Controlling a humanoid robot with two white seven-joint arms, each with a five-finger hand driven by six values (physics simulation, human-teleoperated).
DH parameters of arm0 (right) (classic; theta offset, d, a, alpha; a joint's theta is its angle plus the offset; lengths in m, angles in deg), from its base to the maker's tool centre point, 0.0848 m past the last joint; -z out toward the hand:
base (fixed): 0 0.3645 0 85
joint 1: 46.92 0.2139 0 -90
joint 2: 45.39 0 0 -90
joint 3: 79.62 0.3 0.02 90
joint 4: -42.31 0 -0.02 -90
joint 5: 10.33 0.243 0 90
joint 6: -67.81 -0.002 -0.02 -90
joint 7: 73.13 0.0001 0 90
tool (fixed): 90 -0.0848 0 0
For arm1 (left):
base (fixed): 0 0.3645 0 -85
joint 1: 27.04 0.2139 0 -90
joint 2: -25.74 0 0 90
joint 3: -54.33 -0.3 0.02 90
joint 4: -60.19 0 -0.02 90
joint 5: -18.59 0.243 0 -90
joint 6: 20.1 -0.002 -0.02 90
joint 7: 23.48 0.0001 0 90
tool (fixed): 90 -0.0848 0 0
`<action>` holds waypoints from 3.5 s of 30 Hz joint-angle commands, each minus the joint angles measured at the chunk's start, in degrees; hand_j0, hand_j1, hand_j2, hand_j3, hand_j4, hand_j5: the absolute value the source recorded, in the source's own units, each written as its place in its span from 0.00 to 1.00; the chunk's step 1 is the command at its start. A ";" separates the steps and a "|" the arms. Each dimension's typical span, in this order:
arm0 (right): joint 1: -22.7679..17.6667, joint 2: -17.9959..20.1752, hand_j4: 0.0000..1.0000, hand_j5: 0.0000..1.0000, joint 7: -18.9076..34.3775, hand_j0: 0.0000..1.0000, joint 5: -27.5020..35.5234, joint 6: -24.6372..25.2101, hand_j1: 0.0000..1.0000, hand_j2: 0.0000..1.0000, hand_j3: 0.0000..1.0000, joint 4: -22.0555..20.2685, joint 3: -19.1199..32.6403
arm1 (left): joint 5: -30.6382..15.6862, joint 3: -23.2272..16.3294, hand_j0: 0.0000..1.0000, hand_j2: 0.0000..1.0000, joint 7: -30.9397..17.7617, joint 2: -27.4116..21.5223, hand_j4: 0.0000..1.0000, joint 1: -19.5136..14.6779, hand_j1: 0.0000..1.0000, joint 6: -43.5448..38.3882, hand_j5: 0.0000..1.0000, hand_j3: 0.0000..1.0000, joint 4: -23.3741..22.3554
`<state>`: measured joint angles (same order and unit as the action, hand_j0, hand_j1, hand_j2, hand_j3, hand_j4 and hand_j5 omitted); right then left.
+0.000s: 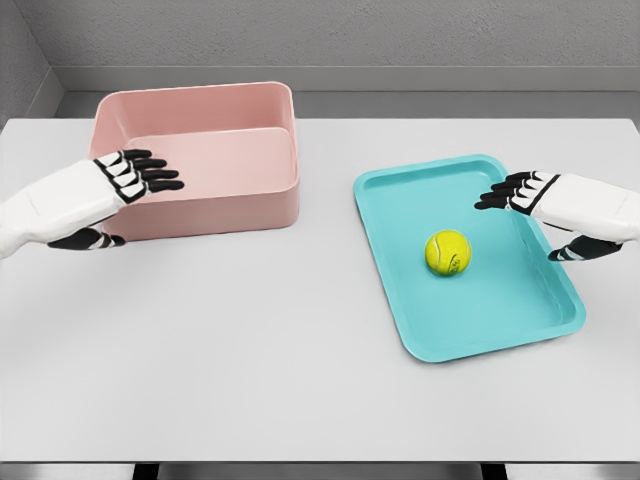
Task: Put the tennis from the blue tray into the pink basket with both arms
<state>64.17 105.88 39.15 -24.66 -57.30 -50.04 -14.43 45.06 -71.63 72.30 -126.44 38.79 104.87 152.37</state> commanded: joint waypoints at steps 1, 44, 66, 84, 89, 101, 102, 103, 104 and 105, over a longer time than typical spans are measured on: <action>0.00 0.07 1.00 1.00 0.92 1.00 0.36 0.11 1.00 1.00 1.00 -0.02 0.02 | 0.17 -0.33 1.00 1.00 0.11 -0.48 1.00 0.00 1.00 0.03 1.00 1.00 0.37; 12.30 -15.04 1.00 1.00 3.12 1.00 -10.89 0.11 1.00 1.00 1.00 11.05 -14.30 | -0.62 0.28 1.00 1.00 -5.34 -2.68 1.00 2.20 1.00 0.03 1.00 1.00 1.51; 11.87 -16.10 1.00 1.00 3.91 1.00 -11.15 0.11 1.00 1.00 1.00 11.14 -14.48 | -2.21 -0.16 1.00 1.00 -5.25 -2.68 1.00 2.46 1.00 0.03 1.00 1.00 1.51; 11.51 -16.10 1.00 1.00 4.00 1.00 -11.59 0.11 1.00 1.00 1.00 12.72 -14.39 | -2.91 -0.25 1.00 1.00 -5.25 -3.12 1.00 2.37 1.00 0.03 1.00 1.00 1.51; 11.51 -16.19 1.00 1.00 4.00 1.00 -11.59 0.11 1.00 1.00 1.00 12.63 -14.39 | -2.91 -0.25 1.00 1.00 -5.25 -3.12 1.00 2.37 1.00 0.03 1.00 1.00 1.51; 11.60 -16.19 0.74 0.74 5.23 0.74 -11.86 0.11 0.74 0.74 0.74 12.81 -14.39 | -2.82 -0.25 1.00 1.00 -5.25 -3.12 1.00 2.37 1.00 0.03 1.00 1.00 1.51; 11.60 -16.19 0.72 0.72 5.32 0.72 -11.86 0.11 0.72 0.72 0.72 12.81 -14.39 | -2.91 -0.25 1.00 1.00 -5.25 -3.12 1.00 2.37 1.00 0.03 1.00 1.00 1.51; 11.60 -16.19 0.72 0.72 5.32 0.72 -11.94 0.11 0.72 0.72 0.72 12.81 -14.39 | -2.91 -0.16 1.00 1.00 -5.25 -3.12 1.00 2.37 1.00 0.03 1.00 1.00 1.51; 11.51 -16.19 0.70 0.70 5.58 0.70 -11.94 0.11 0.70 0.70 0.70 12.72 -14.30 | -2.91 -0.25 1.00 1.00 -5.25 -3.12 1.00 2.37 1.00 0.03 1.00 1.00 1.51; 11.51 -16.19 0.70 0.70 5.67 0.70 -11.95 0.11 0.70 0.70 0.70 12.72 -14.30 | -2.91 -0.25 1.00 1.00 -5.25 -3.12 1.00 2.37 1.00 0.03 1.00 1.00 1.51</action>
<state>75.60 89.64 44.42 -36.54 -57.16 -37.30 -28.75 42.55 -71.89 67.02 -129.49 41.17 104.90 153.87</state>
